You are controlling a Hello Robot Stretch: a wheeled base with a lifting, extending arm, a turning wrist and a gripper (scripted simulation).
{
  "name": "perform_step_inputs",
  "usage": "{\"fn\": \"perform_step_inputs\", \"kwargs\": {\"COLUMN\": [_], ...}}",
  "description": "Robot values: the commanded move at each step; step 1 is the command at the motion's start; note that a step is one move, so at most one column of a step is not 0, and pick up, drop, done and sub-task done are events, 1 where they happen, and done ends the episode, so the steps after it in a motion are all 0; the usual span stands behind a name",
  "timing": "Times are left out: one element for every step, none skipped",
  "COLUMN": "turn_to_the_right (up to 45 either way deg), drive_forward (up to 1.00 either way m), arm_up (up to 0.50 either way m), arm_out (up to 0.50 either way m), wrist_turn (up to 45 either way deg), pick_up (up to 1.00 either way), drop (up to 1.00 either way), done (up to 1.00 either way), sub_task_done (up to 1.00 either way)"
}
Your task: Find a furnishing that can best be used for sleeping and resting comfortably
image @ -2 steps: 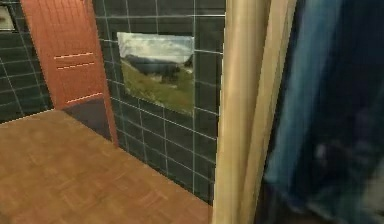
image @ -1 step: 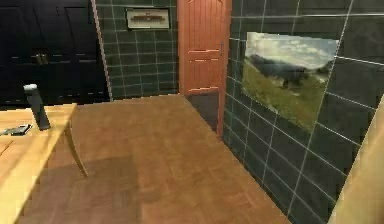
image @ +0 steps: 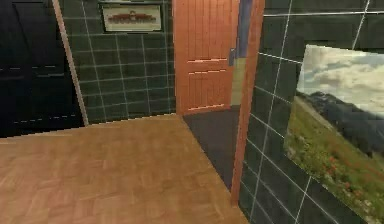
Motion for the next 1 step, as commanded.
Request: {"fn": "perform_step_inputs", "kwargs": {"turn_to_the_right": [0.0], "drive_forward": [1.0], "arm_up": [0.0], "arm_out": [0.0], "wrist_turn": [0.0], "pick_up": [0.0], "drop": [0.0], "done": [0.0], "sub_task_done": [0.0]}}
